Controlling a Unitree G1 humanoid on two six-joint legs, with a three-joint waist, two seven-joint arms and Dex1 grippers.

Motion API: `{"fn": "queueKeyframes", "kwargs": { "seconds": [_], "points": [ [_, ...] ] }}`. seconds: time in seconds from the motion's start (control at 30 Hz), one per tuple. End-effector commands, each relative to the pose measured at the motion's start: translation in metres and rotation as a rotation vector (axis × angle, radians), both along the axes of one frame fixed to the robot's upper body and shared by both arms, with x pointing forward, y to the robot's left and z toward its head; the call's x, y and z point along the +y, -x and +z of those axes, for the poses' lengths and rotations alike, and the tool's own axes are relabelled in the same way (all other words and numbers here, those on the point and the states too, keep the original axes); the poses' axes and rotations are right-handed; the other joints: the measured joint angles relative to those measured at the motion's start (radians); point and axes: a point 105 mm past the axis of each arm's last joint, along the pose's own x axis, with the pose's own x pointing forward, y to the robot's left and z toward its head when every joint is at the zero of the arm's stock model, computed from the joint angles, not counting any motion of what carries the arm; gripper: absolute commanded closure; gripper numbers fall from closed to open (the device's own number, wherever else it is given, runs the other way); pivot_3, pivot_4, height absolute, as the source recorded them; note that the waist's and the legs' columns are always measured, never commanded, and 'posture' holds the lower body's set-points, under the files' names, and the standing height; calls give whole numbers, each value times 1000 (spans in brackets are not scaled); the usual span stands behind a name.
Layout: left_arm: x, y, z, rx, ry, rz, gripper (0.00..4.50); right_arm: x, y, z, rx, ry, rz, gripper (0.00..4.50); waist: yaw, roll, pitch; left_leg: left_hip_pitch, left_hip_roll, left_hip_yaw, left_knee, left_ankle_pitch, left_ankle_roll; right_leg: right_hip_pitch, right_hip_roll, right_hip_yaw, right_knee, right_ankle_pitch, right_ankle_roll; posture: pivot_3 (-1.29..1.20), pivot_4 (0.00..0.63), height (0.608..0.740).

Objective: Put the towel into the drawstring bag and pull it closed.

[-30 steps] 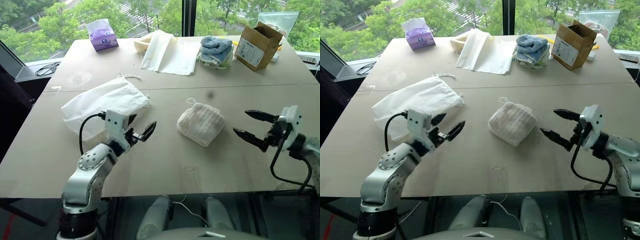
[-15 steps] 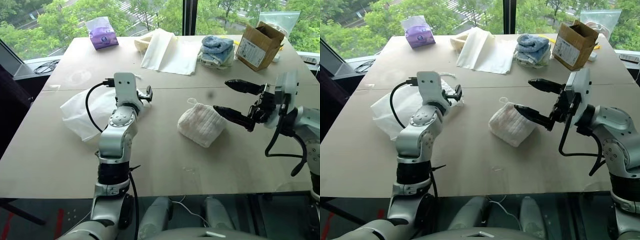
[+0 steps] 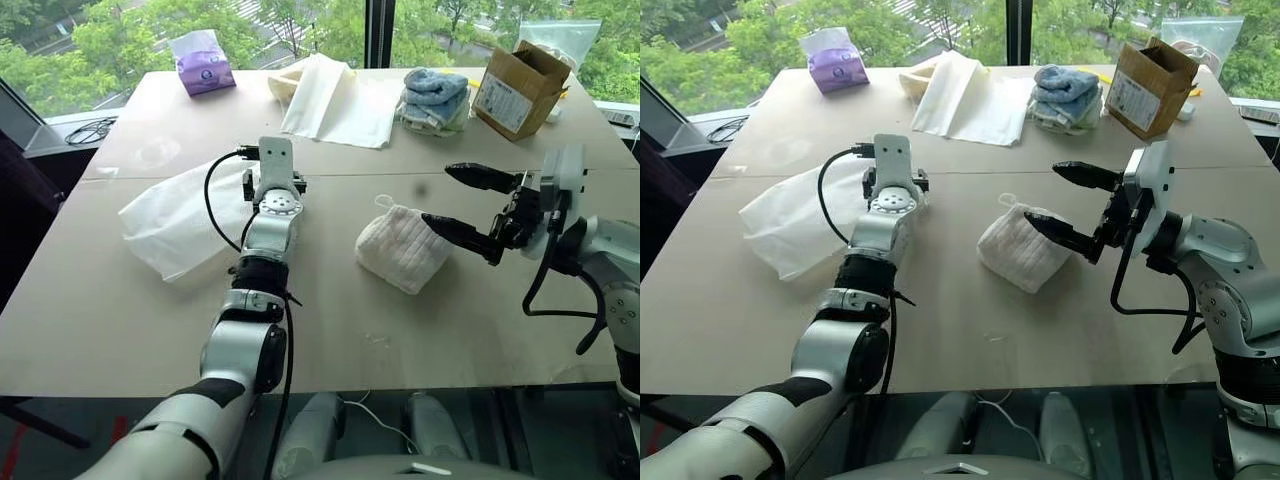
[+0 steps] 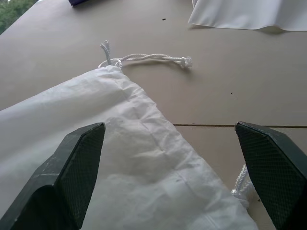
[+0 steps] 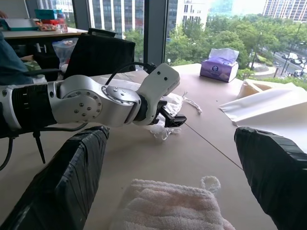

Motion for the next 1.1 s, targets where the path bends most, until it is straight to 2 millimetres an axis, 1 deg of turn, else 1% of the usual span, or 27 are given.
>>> {"fn": "queueKeyframes", "kwargs": {
  "seconds": [0.03,0.13,0.23,0.47,0.5,0.53,0.57,0.6,0.63,0.67,0.7,0.73,0.8,0.9,1.0,1.1],
  "points": [
    [2,-8,12,-37,2,45,20,0,5,10,-62,3,4,0,-2,0,0,-2,-1,0,2,0,0,-1,-1,0,1,0,0,0,150,740],
    [12,-9,5,6,23,132,20,-1,5,11,-69,4,-7,0,-4,0,0,-2,-2,0,2,0,1,-1,-2,0,2,0,1,0,150,740],
    [18,-8,2,24,15,176,20,-2,6,11,-73,4,-14,0,-3,0,0,-2,-3,0,2,0,1,-2,-2,0,4,0,1,0,150,740],
    [17,-3,-7,49,19,200,20,-4,6,10,-74,1,-29,0,-3,-1,0,-2,-4,1,5,0,1,-4,-2,2,11,0,1,0,150,740],
    [17,-3,-8,50,19,202,517,-4,6,10,-75,0,-29,0,-3,-1,0,-2,-4,1,5,0,1,-4,-2,2,11,0,1,0,150,740],
    [17,-2,-9,50,14,207,737,-3,6,10,-75,0,-30,0,-3,-1,0,-2,-4,1,5,0,1,-4,-2,3,12,0,1,0,150,740],
    [17,-1,-9,49,9,211,1109,-3,5,10,-75,0,-31,0,-4,-1,0,-1,-4,2,6,0,1,-4,-2,3,12,0,1,0,150,740],
    [18,0,-9,50,2,219,1688,-4,5,10,-75,0,-32,0,-5,-1,0,-1,-4,2,6,0,1,-4,-2,4,12,0,1,0,150,740],
    [19,1,-9,52,-3,226,2124,-4,5,10,-75,-1,-32,0,-6,-1,0,-1,-4,2,6,0,1,-5,-2,4,13,0,1,0,150,740],
    [21,2,-10,53,-7,232,2802,-4,5,10,-75,-1,-33,0,-6,-1,0,-1,-4,3,6,0,1,-5,-2,5,13,0,1,0,150,740],
    [22,3,-10,57,-9,238,3174,-4,5,10,-74,-2,-33,0,-7,-1,0,-1,-3,3,6,0,1,-6,-2,5,13,0,1,0,150,740],
    [25,5,-12,62,-13,251,3741,-4,4,9,-73,-2,-34,0,-7,-1,0,-1,-3,4,6,0,1,-6,-2,6,14,0,1,0,150,740],
    [30,9,-14,71,-15,274,4480,-4,4,9,-71,-3,-34,0,-7,-1,0,-2,-3,4,6,0,1,-7,-2,6,14,0,1,0,150,740],
    [33,14,-14,57,0,276,4480,-4,3,9,-69,-6,-36,0,-7,-1,0,-2,-3,4,6,0,1,-7,-2,7,14,0,1,0,150,740],
    [28,16,-5,-2,-28,213,4480,-5,3,9,-66,-11,-39,0,-6,-1,0,-2,-3,5,6,0,1,-7,-2,7,14,0,1,0,150,740],
    [7,20,13,-126,-76,-5,4480,-5,2,8,-61,-16,-44,0,-5,-1,0,-2,-3,5,6,0,1,-7,-2,7,15,0,1,0,150,740]
  ]
}}
